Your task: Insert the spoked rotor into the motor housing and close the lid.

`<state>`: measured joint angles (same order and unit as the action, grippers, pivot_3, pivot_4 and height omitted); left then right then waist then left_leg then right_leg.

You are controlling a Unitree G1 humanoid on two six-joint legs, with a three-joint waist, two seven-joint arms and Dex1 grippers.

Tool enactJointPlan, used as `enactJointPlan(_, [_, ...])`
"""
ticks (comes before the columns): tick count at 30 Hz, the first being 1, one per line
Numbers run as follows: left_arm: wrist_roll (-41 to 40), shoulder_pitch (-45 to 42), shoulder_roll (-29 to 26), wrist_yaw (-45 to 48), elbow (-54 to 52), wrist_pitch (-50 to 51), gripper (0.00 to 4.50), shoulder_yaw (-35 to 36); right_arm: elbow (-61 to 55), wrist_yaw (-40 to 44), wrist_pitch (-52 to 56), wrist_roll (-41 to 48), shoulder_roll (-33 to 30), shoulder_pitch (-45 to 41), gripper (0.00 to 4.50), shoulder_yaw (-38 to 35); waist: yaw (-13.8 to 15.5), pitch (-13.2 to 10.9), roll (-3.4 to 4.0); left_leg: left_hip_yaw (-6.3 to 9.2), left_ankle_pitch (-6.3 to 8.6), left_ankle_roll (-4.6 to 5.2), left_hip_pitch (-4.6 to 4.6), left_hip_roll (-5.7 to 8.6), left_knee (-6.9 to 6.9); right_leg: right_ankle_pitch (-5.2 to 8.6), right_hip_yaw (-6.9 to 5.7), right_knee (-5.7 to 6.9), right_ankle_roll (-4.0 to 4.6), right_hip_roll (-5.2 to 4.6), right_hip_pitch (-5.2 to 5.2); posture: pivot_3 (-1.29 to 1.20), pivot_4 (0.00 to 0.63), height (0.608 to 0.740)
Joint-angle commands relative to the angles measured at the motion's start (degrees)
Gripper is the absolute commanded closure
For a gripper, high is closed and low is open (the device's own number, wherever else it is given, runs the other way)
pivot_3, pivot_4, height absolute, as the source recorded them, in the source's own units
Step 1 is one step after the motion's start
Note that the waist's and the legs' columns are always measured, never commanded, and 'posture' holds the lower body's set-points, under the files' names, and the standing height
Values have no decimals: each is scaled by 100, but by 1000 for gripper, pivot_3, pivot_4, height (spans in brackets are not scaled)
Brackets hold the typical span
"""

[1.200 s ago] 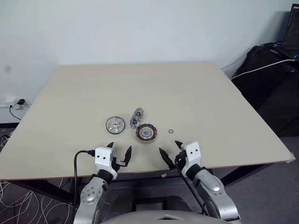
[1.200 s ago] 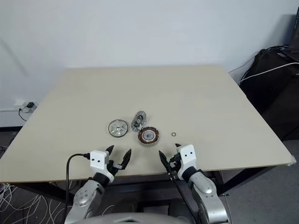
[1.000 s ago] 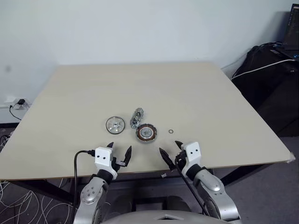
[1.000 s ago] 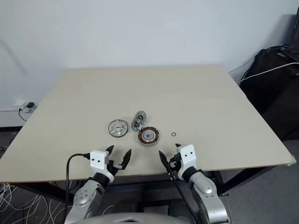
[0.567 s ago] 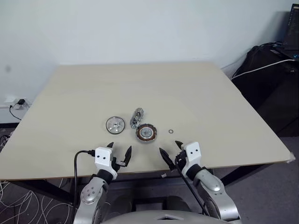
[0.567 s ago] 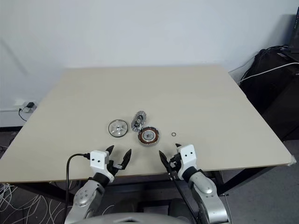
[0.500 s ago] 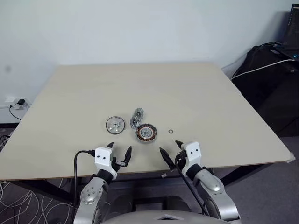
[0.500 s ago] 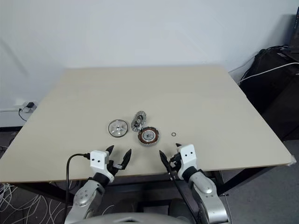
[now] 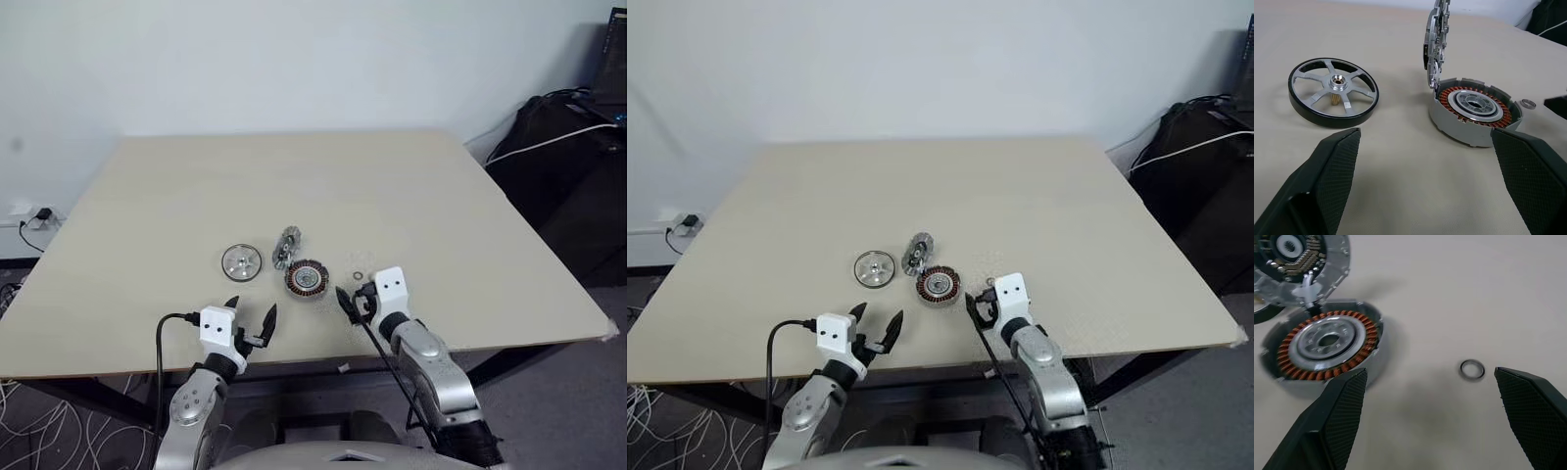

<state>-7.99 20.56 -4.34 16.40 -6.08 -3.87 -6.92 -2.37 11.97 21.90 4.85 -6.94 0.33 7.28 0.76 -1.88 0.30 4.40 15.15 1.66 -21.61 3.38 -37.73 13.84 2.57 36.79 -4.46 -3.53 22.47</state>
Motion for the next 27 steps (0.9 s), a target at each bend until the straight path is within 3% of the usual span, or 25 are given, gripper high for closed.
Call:
enactJointPlan(1, [-70,-46,29,9,-198,-26,0,2,280,-93,2,27,46,-416,27,-224,-3,0,0,0,0,1,0,0,0,0,0,0,0,0,0,0,0,740])
enactJointPlan(15, [-60,-16,27,3,-236,-10,0,10,2160,-257,-238,-8,241,-1694,27,-567,-74,3,12,-2,-18,30,3,3,6,-19,3,2,33,3,1,0,0,740])
enactJointPlan(27, [-64,-33,2,12,-240,-16,0,16,2755,-226,-450,-111,302,-1877,27,-495,-157,11,26,-2,-19,32,6,4,9,-20,5,5,34,4,1,0,0,740])
